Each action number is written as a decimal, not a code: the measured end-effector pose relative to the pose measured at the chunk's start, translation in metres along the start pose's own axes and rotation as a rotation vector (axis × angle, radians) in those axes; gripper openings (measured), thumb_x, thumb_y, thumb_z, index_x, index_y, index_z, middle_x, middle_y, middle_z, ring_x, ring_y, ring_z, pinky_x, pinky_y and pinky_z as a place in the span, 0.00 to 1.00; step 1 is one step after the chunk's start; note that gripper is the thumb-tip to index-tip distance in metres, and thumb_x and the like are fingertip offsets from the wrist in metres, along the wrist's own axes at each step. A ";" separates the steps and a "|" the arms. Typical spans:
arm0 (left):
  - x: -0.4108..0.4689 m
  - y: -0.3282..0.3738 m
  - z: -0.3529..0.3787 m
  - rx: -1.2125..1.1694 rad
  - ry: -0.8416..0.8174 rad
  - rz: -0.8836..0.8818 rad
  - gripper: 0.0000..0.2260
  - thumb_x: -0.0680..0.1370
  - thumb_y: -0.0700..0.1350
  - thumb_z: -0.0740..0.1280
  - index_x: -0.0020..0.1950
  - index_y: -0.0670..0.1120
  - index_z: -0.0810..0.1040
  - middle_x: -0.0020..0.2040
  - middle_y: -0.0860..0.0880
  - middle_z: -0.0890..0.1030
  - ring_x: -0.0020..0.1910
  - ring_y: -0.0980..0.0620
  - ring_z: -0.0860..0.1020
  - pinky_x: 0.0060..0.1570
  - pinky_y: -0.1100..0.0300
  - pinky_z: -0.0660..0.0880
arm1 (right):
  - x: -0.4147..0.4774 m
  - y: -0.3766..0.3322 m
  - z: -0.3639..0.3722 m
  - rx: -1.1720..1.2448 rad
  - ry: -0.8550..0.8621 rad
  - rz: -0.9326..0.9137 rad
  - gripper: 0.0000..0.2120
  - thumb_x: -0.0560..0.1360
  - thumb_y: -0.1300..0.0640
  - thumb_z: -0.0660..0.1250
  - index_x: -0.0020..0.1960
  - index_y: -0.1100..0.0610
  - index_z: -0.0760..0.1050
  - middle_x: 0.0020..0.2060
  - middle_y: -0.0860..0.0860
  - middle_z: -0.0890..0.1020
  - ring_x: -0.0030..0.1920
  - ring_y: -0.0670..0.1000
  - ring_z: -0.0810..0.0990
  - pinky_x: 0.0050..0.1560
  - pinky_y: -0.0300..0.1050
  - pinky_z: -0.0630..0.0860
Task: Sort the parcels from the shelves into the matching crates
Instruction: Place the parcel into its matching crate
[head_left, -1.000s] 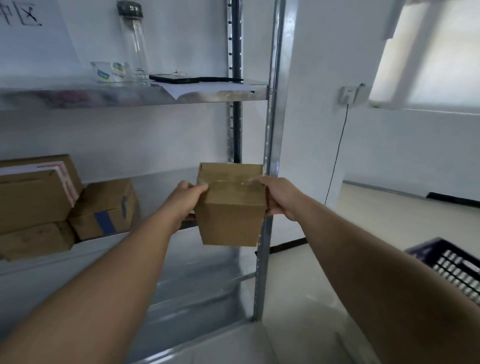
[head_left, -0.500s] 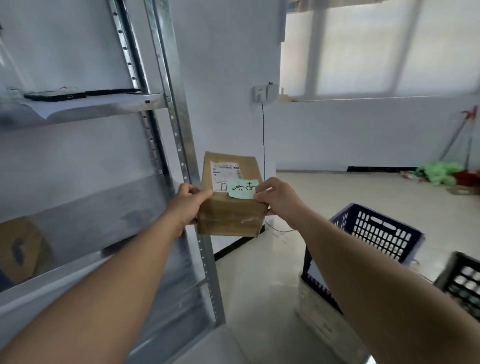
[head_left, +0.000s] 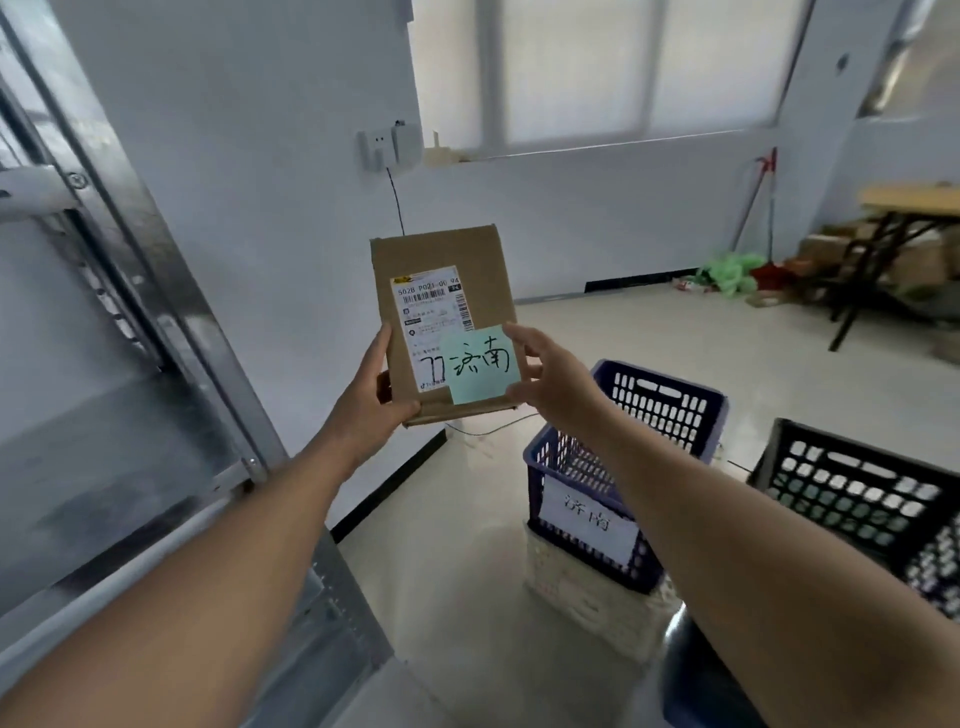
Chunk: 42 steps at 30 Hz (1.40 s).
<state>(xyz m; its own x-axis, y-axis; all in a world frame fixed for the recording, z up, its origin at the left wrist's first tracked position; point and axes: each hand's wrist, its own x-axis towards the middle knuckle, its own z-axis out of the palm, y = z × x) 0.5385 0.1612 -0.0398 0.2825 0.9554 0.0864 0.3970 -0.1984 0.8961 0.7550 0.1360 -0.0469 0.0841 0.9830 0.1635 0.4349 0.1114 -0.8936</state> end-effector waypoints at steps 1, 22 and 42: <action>0.013 -0.002 0.005 -0.004 -0.021 0.008 0.41 0.77 0.36 0.67 0.77 0.62 0.46 0.70 0.51 0.72 0.67 0.49 0.72 0.63 0.48 0.72 | 0.007 0.007 -0.003 -0.015 0.015 0.007 0.36 0.71 0.72 0.68 0.75 0.53 0.60 0.67 0.54 0.72 0.64 0.54 0.74 0.52 0.49 0.81; 0.284 -0.020 0.111 0.060 -0.457 0.198 0.43 0.75 0.32 0.68 0.77 0.58 0.46 0.69 0.43 0.71 0.62 0.47 0.74 0.57 0.55 0.73 | 0.162 0.108 -0.085 -0.222 0.331 0.290 0.41 0.69 0.69 0.72 0.75 0.49 0.58 0.63 0.52 0.70 0.60 0.51 0.74 0.56 0.46 0.79; 0.401 -0.077 0.342 0.234 -0.743 -0.006 0.46 0.75 0.38 0.70 0.75 0.65 0.41 0.71 0.48 0.71 0.65 0.48 0.74 0.68 0.51 0.67 | 0.195 0.329 -0.187 -0.141 0.274 0.579 0.41 0.73 0.67 0.69 0.77 0.46 0.53 0.63 0.52 0.67 0.59 0.50 0.70 0.55 0.43 0.75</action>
<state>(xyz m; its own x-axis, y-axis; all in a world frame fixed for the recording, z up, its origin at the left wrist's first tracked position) 0.9193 0.4845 -0.2232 0.7579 0.5758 -0.3066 0.5511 -0.3138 0.7732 1.0820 0.3373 -0.2304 0.5570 0.8033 -0.2107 0.3625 -0.4635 -0.8086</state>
